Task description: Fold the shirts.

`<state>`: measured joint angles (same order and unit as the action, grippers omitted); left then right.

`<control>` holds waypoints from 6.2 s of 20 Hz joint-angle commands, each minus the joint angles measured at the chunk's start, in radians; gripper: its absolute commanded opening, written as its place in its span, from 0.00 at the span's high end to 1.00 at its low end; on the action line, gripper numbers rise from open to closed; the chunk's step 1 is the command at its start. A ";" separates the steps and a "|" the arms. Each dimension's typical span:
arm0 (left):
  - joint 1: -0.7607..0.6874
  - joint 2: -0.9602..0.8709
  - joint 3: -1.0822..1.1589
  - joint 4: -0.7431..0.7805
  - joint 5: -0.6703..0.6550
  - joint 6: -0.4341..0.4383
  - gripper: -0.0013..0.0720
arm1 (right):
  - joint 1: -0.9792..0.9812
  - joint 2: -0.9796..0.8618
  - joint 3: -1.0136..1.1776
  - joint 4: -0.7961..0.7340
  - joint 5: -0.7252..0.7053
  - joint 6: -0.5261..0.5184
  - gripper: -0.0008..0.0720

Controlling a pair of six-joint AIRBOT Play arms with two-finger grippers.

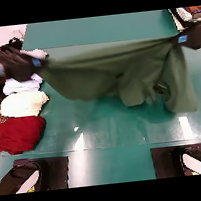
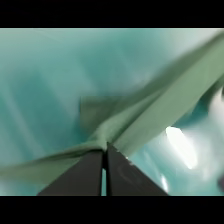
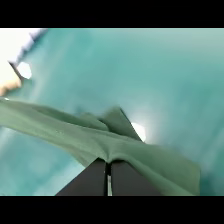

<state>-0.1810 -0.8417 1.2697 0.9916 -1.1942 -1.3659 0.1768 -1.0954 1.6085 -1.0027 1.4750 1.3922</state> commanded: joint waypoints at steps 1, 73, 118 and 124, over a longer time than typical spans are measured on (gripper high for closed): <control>0.000 0.000 -0.254 -0.005 -0.043 -0.013 0.96 | 0.129 -0.169 0.010 -0.108 0.025 0.018 0.97; 0.000 0.008 0.874 0.287 0.198 -0.094 0.96 | -0.531 0.340 0.238 0.137 -0.297 -0.033 0.97; 0.248 -0.209 -0.417 0.291 -0.111 -0.031 0.31 | -0.146 -0.184 -0.322 -0.219 0.000 0.003 0.39; 0.248 -0.167 -0.619 0.292 -0.060 -0.057 0.31 | -0.188 -0.067 -0.475 -0.218 -0.008 0.003 0.39</control>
<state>0.0662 -1.0336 0.7425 1.2816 -1.2751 -1.4067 0.0051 -1.2152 1.2037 -1.2213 1.4685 1.3956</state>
